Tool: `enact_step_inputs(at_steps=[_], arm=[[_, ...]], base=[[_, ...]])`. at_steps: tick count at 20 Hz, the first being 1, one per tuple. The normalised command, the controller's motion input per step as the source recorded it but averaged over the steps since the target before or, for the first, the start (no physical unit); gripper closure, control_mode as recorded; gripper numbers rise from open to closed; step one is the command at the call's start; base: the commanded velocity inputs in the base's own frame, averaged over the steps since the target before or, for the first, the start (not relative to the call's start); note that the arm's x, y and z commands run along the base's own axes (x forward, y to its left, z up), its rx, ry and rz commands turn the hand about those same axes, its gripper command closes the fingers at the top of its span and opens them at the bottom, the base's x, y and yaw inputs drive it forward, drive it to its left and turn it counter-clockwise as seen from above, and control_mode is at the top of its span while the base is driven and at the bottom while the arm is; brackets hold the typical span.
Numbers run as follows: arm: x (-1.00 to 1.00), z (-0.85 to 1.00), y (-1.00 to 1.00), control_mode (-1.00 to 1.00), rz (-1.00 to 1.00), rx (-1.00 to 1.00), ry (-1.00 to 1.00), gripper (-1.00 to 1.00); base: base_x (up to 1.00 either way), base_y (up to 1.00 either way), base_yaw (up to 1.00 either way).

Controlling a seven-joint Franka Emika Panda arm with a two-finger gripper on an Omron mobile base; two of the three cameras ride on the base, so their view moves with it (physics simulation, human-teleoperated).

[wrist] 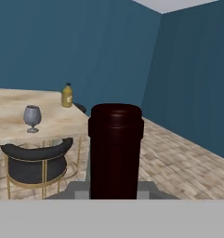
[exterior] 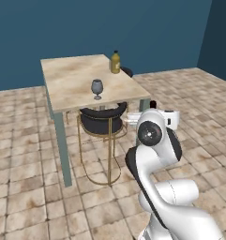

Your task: There is a wine glass and glass cup on the dining counter. Place the wine bottle next to the wine glass and the juice bottle next to the glass cup.

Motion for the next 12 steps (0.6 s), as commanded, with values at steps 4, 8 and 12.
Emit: enact_step_inputs(at_steps=[4,8,12], arm=[[0.0,0.0,0.0,1.0,0.0,0.0,0.0,1.0],[0.0,0.0,0.0,1.0,0.0,0.0,0.0,1.0],[0.0,0.0,0.0,1.0,0.0,0.0,0.0,1.0]], base=[[0.52,0.34,0.0],[0.45,0.39,0.0],[0.36,0.44,0.02]])
